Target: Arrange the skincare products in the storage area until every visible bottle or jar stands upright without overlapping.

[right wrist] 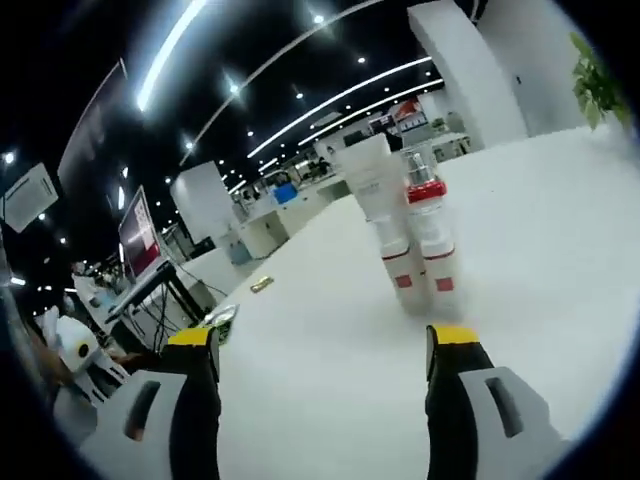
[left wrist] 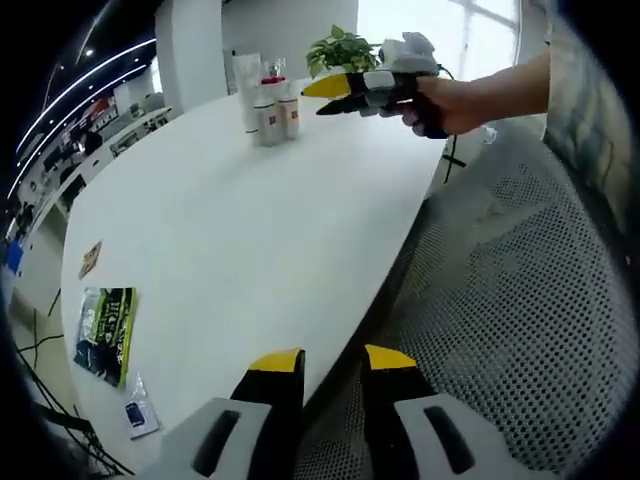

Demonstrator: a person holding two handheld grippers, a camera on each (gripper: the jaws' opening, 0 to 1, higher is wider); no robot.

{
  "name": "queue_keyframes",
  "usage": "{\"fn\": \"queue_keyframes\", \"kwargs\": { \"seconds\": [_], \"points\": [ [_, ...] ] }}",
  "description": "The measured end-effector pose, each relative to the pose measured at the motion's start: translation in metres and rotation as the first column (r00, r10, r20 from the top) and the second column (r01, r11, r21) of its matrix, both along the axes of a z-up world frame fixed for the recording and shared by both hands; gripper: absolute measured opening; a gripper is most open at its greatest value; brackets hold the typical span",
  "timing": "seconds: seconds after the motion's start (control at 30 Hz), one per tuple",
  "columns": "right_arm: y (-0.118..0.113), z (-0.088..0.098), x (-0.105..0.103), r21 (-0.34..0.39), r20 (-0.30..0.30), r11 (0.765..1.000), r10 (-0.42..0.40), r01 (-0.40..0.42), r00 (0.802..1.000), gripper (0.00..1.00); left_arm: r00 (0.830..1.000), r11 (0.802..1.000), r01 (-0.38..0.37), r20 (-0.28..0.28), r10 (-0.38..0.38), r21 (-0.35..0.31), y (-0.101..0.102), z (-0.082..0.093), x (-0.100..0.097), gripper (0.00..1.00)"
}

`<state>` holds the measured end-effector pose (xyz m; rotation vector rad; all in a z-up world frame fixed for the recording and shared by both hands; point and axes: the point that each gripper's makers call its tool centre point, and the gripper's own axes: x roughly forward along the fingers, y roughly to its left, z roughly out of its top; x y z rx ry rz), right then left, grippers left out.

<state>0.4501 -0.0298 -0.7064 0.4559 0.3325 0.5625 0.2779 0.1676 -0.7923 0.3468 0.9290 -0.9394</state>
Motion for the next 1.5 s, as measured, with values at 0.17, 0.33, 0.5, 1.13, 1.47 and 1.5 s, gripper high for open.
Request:
{"fn": "queue_keyframes", "kwargs": {
  "seconds": [0.17,0.33,0.5,1.13,1.47,1.5],
  "points": [
    [0.039,0.023,-0.027,0.055,0.011,0.994,0.093,-0.094,0.996,0.99,0.999,0.99,0.01,-0.033,-0.015,-0.141,-0.014,0.021,-0.004,0.18],
    [0.064,0.044,-0.04,0.028,0.032,0.982,0.184,-0.185,0.982,0.99,0.987,0.942,0.044,-0.129,-0.092,-0.334,-0.031,0.047,-0.015,0.1],
    [0.077,0.053,-0.052,0.048,0.003,0.979,0.197,-0.197,0.98,0.99,0.978,0.85,0.008,-0.175,-0.117,-0.526,-0.049,0.08,-0.015,0.1],
    [0.082,0.077,-0.088,0.011,0.051,0.964,0.265,-0.265,0.963,0.98,0.968,0.274,-0.248,-0.246,0.041,-0.929,-0.066,0.204,0.046,0.3],
    [0.073,0.061,-0.092,-0.287,0.085,0.944,0.194,-0.163,0.977,0.93,0.982,0.415,-0.186,-0.156,0.104,-0.891,-0.067,0.172,0.051,0.08],
    [0.072,0.059,-0.092,-0.347,0.101,0.926,0.194,-0.148,0.976,0.93,0.98,0.438,-0.196,-0.155,0.128,-0.877,-0.064,0.167,0.056,0.08]
  ]
}}
